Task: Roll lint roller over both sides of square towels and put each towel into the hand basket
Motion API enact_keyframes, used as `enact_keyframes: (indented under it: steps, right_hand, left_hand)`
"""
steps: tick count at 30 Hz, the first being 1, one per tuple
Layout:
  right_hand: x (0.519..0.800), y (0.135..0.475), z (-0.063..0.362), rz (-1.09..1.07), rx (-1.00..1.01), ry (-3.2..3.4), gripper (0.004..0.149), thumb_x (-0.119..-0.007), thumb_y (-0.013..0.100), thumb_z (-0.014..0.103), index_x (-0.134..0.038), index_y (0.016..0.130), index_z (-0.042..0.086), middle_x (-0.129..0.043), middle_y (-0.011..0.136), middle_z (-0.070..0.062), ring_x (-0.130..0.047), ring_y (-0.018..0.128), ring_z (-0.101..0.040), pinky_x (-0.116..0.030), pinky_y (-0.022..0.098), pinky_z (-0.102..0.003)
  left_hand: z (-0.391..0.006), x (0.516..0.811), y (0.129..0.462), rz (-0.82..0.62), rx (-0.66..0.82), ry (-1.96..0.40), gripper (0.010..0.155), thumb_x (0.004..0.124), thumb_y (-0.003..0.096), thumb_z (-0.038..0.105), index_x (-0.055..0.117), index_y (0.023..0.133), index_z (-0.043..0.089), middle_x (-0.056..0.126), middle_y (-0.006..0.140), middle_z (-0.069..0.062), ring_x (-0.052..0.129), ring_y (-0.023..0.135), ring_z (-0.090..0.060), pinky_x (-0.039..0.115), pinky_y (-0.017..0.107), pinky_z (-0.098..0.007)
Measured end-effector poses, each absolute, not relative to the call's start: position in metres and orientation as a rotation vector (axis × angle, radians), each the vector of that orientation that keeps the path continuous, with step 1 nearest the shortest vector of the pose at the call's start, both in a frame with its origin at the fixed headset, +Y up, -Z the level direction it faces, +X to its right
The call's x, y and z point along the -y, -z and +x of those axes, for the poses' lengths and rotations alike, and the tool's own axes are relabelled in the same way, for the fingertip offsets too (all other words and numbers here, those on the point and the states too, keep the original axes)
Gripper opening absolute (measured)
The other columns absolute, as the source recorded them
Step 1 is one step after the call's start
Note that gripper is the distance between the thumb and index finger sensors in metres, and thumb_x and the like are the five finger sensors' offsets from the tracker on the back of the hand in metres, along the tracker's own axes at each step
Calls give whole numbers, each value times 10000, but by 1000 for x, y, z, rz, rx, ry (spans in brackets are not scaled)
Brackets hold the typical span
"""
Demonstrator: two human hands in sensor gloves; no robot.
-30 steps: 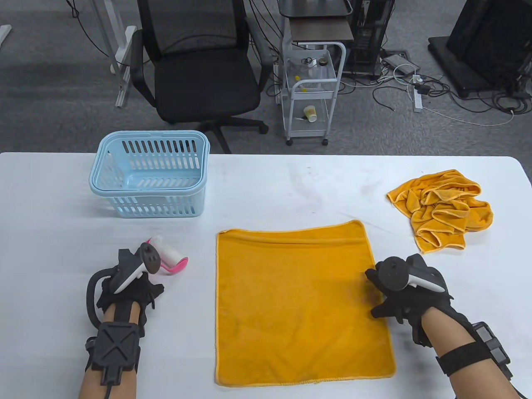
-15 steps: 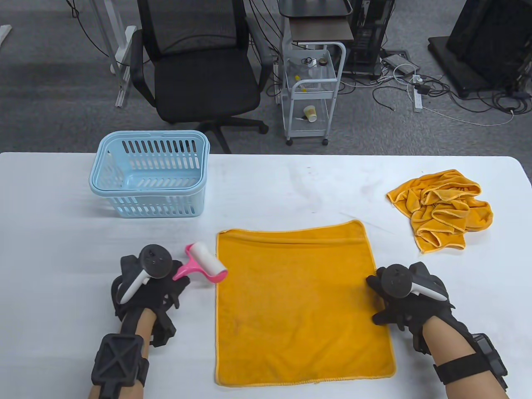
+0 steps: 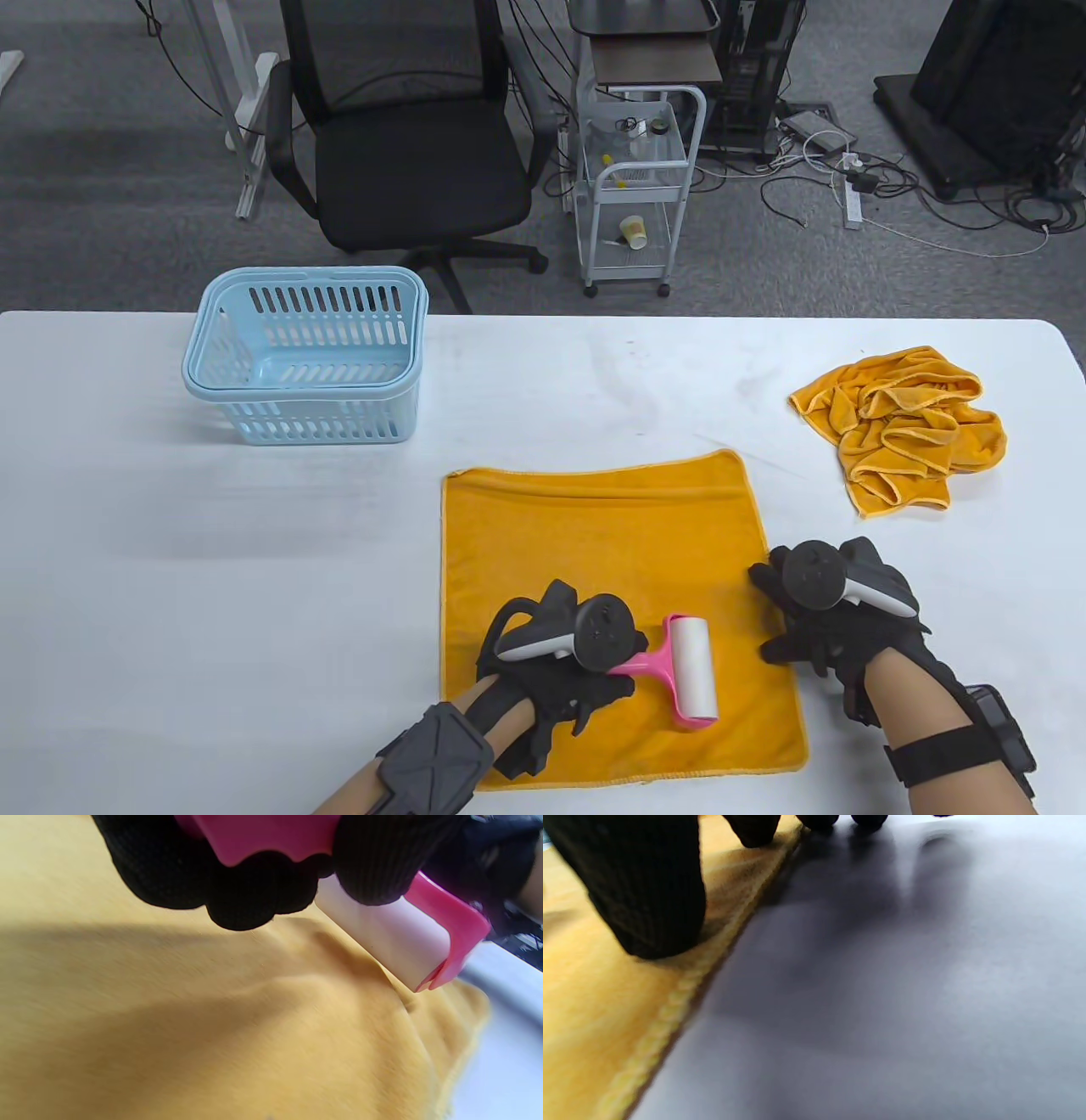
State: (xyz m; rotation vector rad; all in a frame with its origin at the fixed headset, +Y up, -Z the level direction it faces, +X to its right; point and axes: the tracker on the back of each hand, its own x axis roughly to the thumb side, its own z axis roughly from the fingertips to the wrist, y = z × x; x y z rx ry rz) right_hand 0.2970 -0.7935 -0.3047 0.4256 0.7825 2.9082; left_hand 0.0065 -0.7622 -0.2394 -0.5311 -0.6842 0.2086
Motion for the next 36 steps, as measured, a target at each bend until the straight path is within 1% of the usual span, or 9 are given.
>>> enact_keyframes:
  steps: [5,8,13,16,19,23,27,31,36]
  right_hand:
    - [793,304,297,424,-783,-2907,946,-930,424,538,-386,1136,232,-273,1172,-148,-292,1062,-501,-406,687,-743]
    - [793,304,298,423,-782,-2906,945,-929,424,538,-385,1135,234,-270,1172,-148,-288,1061,-500,-406,687,-743]
    - [793,304,298,426,-784,-2904,945,-927,426,538,-383,1136,233,-267,1172,-149,-285,1062,-500,-405,688,-743]
    - [793,304,298,427,-785,-2903,946,-927,426,539,-382,1136,234,-266,1172,-151,-284,1061,-501,-405,687,-743]
    - [793,304,298,428,-786,-2902,946,-927,427,537,-381,1137,232,-267,1172,-151,-283,1061,-502,-404,687,-743]
    - [793,304,298,428,-787,-2901,945,-927,428,536,-380,1136,233,-263,1172,-152,-281,1061,-502,-404,688,-743]
    - [793,304,298,426,-787,-2898,944,-923,430,539,-378,1136,233,-260,1171,-151,-277,1061,-499,-403,688,-743]
    - [793,303,298,424,-787,-2895,944,-922,430,538,-374,1136,236,-256,1171,-148,-272,1060,-498,-404,688,-742]
    - [793,303,298,421,-786,-2892,944,-921,430,539,-372,1136,236,-253,1171,-148,-268,1061,-495,-404,688,-742]
  left_hand:
    - [-3,767,242,-591,647,-46,554,824,483,470,617,983,353,865,870,35,981,662,-270,855,534,-507]
    - [-36,763,243,-615,561,167,512,846,486,455,646,949,364,885,839,54,995,644,-252,864,535,-507]
    - [-109,756,242,-634,381,332,432,862,503,398,687,897,388,898,837,65,1005,660,-249,861,551,-527]
    - [-144,751,241,-637,292,400,406,864,504,381,709,879,392,896,854,62,1006,688,-253,853,570,-541]
    - [-166,744,242,-643,280,370,414,863,505,378,705,887,400,880,871,67,994,694,-250,843,575,-540]
    - [-149,736,252,-612,344,199,478,861,512,386,643,937,397,844,894,62,971,696,-237,846,566,-514]
    - [-93,739,268,-541,448,66,540,863,500,399,601,970,363,831,905,59,976,692,-230,876,541,-483]
    - [-52,754,279,-537,496,32,563,855,499,411,578,985,346,818,916,38,974,700,-232,885,539,-465]
    - [-43,767,289,-528,462,96,525,850,498,404,608,962,355,829,903,49,966,703,-251,857,549,-489]
